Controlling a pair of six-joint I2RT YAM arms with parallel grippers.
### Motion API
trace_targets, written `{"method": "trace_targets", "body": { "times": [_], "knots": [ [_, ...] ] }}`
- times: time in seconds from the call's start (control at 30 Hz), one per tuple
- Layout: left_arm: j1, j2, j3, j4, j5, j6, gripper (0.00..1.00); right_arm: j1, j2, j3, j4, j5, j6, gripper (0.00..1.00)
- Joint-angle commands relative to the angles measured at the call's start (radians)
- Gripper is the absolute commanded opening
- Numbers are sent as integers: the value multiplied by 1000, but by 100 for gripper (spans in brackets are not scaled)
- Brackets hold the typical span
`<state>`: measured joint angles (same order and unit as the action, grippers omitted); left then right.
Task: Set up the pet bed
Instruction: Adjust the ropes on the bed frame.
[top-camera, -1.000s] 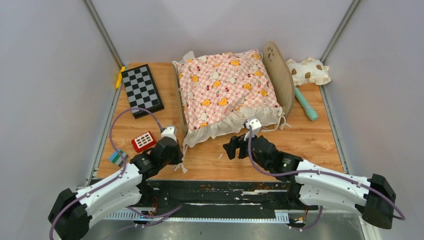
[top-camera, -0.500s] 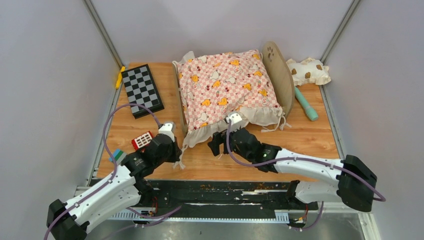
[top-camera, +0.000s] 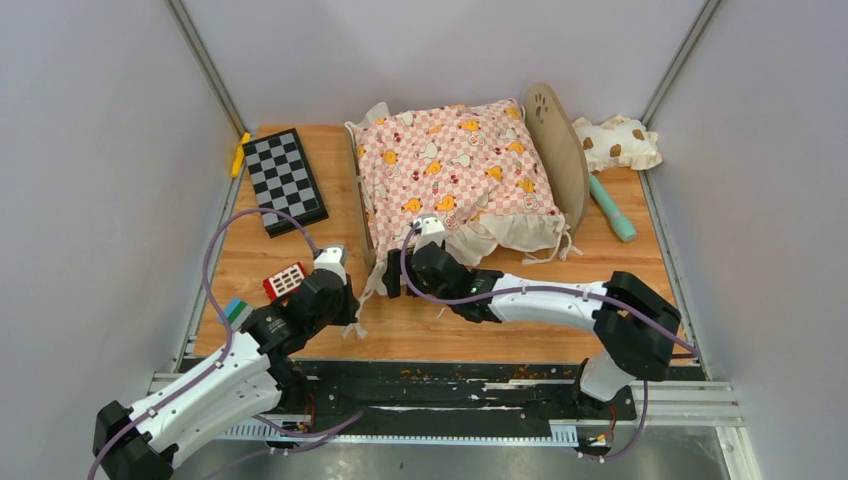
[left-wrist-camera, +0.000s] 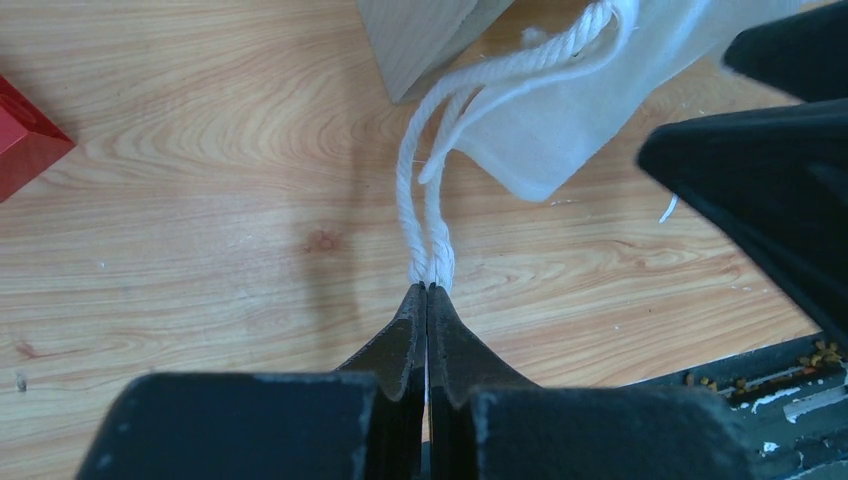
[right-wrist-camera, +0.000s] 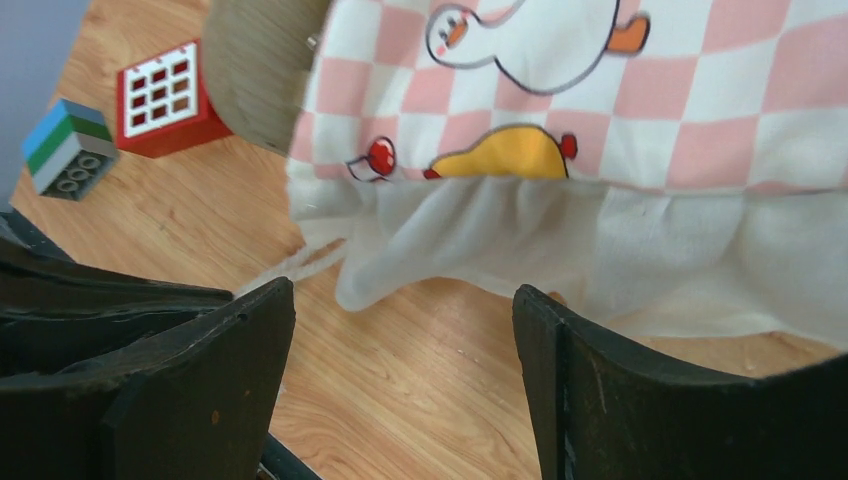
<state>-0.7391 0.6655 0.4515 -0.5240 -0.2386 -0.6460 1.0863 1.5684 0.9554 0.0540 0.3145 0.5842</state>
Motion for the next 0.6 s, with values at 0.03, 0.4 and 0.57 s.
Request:
{"method": "trace_targets", "body": {
  "times": [0.03, 0.4, 0.57],
  "knots": [
    [-3, -12, 0, 3, -23, -7, 0, 10, 55, 43, 0, 36, 124, 79],
    [-3, -20, 1, -2, -29, -7, 0, 6, 77, 43, 42, 213, 104, 42],
    [-3, -44, 1, -11, -47, -18, 0, -3, 50, 10, 55, 242, 98, 17]
  ]
}}
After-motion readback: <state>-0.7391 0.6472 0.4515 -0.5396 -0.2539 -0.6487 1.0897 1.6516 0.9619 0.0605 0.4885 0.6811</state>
